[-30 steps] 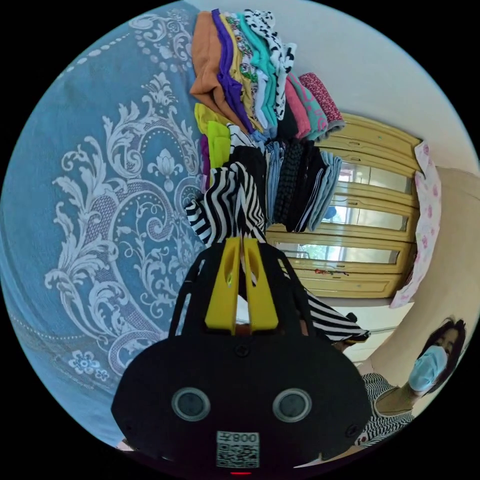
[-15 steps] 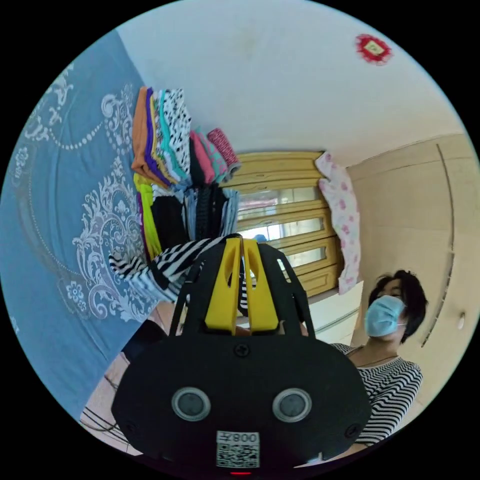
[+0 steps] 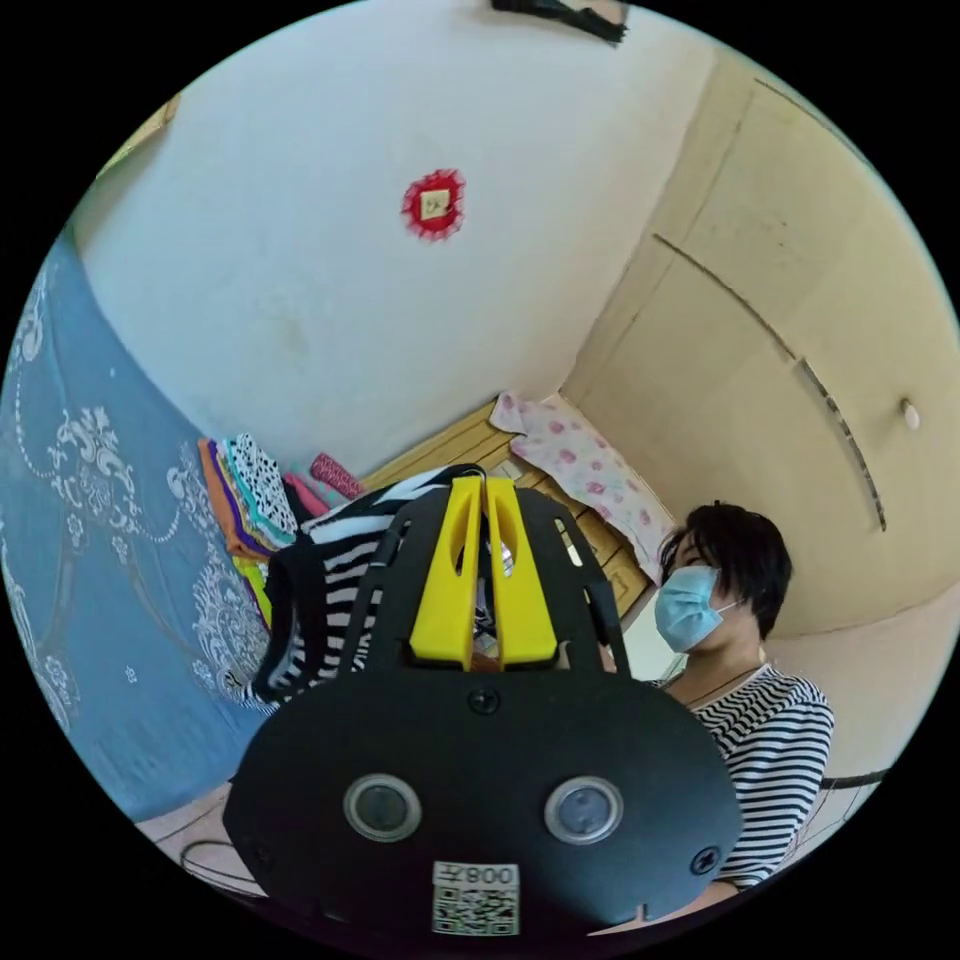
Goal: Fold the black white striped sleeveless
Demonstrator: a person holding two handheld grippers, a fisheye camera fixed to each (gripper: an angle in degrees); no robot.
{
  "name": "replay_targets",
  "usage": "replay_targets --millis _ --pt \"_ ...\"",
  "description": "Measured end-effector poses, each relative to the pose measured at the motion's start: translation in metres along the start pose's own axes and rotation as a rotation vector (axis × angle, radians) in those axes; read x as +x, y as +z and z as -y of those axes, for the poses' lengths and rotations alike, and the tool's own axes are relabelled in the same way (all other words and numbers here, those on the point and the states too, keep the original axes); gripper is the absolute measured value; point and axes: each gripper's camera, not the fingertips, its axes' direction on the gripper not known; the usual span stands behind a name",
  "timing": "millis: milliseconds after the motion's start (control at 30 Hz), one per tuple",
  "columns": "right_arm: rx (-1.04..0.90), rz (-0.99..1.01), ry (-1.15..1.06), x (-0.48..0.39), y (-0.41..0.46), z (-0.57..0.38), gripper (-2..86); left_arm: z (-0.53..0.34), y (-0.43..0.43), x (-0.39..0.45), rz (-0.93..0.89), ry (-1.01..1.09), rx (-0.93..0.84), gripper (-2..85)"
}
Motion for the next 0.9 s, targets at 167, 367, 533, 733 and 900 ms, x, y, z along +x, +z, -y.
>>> replay_targets --millis 167,367,533,733,900 --pt "0.021 0.040 -0.044 -0.012 0.024 0.019 1.3 0.020 -0.117 0.078 -0.035 0.110 0.063 0.6" --pt "0.034 0.066 -0.122 -0.032 0.045 0.041 1.2 0.045 -0.219 0.163 -0.002 0.259 0.073 0.4" --pt "0.047 0.108 -0.170 -0.047 0.056 0.042 1.1 0.052 -0.294 0.220 -0.006 0.343 0.101 0.4" --pt "0.074 0.132 -0.229 -0.068 0.056 0.023 1.1 0.044 -0.373 0.285 0.001 0.456 0.109 0.6" --pt "0.092 0.146 -0.263 -0.080 0.053 -0.008 1.0 0.029 -0.427 0.319 0.000 0.513 0.117 0.7"
